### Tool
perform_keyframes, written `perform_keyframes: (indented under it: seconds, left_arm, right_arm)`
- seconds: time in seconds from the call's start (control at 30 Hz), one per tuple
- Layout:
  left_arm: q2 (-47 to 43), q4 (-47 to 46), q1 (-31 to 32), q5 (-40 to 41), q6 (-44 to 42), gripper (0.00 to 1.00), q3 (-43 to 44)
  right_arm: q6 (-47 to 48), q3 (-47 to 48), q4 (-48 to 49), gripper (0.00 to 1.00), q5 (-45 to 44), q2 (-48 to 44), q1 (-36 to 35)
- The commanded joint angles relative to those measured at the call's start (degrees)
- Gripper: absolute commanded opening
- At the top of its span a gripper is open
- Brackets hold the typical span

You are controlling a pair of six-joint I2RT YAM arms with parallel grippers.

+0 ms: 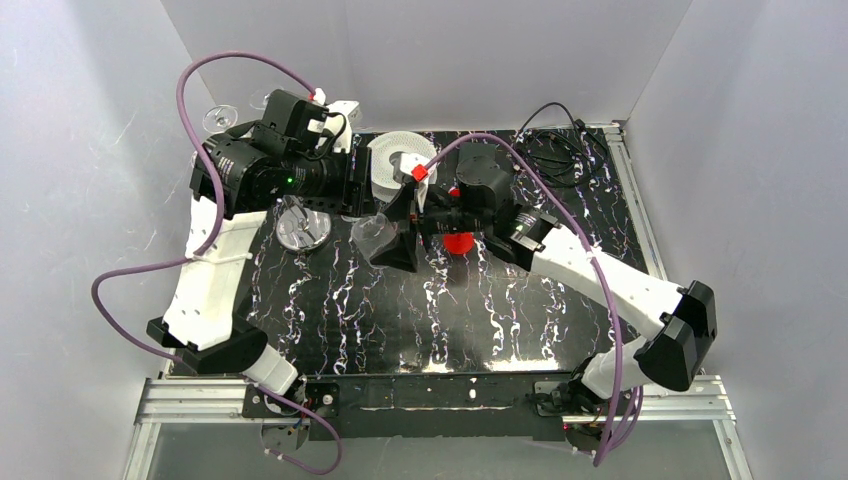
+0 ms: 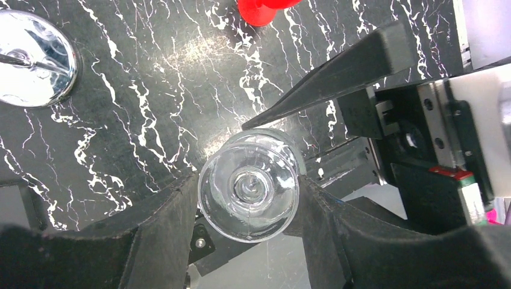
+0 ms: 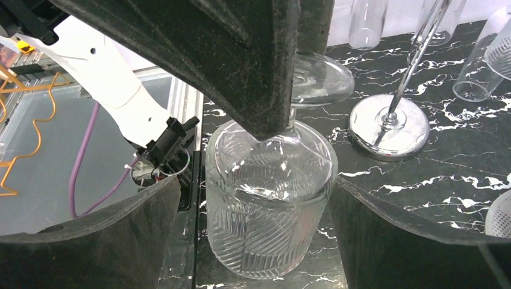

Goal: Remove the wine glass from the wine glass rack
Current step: Place the wine glass at the center of the board.

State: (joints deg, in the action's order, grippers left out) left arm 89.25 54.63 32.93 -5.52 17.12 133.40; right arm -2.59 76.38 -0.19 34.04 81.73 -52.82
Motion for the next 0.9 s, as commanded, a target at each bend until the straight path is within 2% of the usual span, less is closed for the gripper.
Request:
perform_keyframes:
  seconds: [0.0,0.27,0.53,0.67,0.87]
  left_arm:
    - [-0.1,24.4,0.5,-3.0,0.5,0.29,2.3]
    - [-0.6,24.2,0.7,-2.6,0.1,0.29,1.7]
    - [-0.6,24.2,0.7,-2.7,0.2,0.29,2.0]
    - [-0.8,24.2,0.7,-2.4,0.3,0.29,2.4]
    - [-1.1,24.2,0.8,-2.2,0.6,0.29,2.5]
  right_arm:
    - [0.0,3.4,2.6,0.98,0.4,1.2,-1.4]
    - [-4.0,3.8,4.7,0.95,0.9,2.4,-2.1]
    - [-7.5,3.9,5.6,0.81,1.2,3.3,-2.6]
    - [-10.1,4.2,6.4,0.69,1.5,3.8,-2.6]
    - [-12.6,4.7,6.1,0.44,2.3,4.1,-2.6]
